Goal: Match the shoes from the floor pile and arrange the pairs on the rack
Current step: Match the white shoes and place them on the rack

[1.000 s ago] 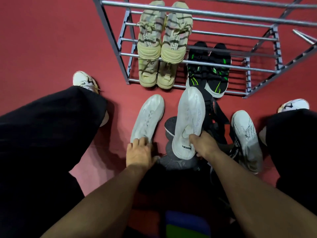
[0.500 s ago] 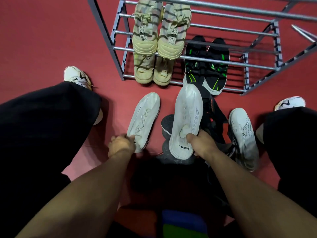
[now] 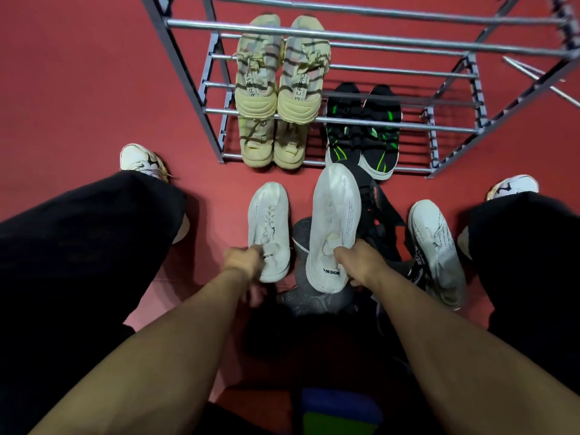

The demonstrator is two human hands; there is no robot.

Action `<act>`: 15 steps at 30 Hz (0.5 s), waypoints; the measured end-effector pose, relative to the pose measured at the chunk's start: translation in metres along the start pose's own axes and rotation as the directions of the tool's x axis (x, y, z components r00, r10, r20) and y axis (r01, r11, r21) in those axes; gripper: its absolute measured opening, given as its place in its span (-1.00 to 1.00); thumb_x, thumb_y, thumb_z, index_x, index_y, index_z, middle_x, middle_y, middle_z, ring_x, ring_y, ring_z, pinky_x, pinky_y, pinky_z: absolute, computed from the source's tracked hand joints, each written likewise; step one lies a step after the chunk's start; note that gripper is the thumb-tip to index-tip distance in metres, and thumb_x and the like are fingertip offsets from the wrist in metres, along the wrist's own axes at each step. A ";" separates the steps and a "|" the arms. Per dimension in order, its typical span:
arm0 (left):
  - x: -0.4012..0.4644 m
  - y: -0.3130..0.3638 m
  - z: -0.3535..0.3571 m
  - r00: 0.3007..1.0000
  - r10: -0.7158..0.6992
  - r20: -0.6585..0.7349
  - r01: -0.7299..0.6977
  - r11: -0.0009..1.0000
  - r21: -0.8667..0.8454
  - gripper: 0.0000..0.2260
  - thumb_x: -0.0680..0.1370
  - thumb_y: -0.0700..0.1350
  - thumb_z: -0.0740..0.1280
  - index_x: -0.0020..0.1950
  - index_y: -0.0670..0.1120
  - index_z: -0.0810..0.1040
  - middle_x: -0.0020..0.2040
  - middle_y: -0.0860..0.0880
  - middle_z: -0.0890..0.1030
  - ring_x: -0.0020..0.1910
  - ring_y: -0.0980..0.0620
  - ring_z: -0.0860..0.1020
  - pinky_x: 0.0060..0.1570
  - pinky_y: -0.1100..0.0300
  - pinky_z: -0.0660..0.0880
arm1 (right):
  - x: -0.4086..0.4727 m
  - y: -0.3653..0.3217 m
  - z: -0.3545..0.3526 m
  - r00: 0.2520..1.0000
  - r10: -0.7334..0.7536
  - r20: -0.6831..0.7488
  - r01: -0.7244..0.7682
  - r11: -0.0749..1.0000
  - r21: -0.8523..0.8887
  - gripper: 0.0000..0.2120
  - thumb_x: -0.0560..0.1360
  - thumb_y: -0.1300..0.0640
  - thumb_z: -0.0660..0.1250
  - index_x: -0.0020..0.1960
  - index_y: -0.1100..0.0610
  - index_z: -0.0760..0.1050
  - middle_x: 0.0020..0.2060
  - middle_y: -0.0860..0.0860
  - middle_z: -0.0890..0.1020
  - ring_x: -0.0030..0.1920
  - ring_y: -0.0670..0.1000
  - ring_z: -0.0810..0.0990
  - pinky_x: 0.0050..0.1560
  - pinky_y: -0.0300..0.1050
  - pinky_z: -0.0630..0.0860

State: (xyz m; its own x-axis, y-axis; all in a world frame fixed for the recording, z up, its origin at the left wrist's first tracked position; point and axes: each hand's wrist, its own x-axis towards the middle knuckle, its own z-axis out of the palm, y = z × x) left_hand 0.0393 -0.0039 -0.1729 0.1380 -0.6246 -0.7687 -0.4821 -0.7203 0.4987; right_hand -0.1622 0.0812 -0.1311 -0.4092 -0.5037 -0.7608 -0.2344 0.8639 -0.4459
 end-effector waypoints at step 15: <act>-0.109 0.114 -0.064 0.946 0.050 0.322 -0.098 0.986 0.133 -0.83 0.57 -0.10 0.25 -0.22 -0.08 0.42 -0.36 -0.03 0.39 -0.39 0.06 0.40 -0.46 0.26 0.50 | -0.051 -0.095 -0.077 0.994 -0.111 -0.011 0.109 0.989 -0.099 -0.58 0.55 0.11 0.19 0.31 0.34 0.29 -0.32 0.14 0.49 -0.64 -0.01 0.43 -0.61 -0.28 0.37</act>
State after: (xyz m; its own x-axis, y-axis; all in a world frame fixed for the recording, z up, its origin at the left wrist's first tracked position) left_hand 0.0246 -0.0371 -0.0066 -0.1720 -0.5299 -0.8304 -0.6039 -0.6093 0.5139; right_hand -0.1870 0.0252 -0.0130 -0.3908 -0.5961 -0.7014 -0.3633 0.8000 -0.4774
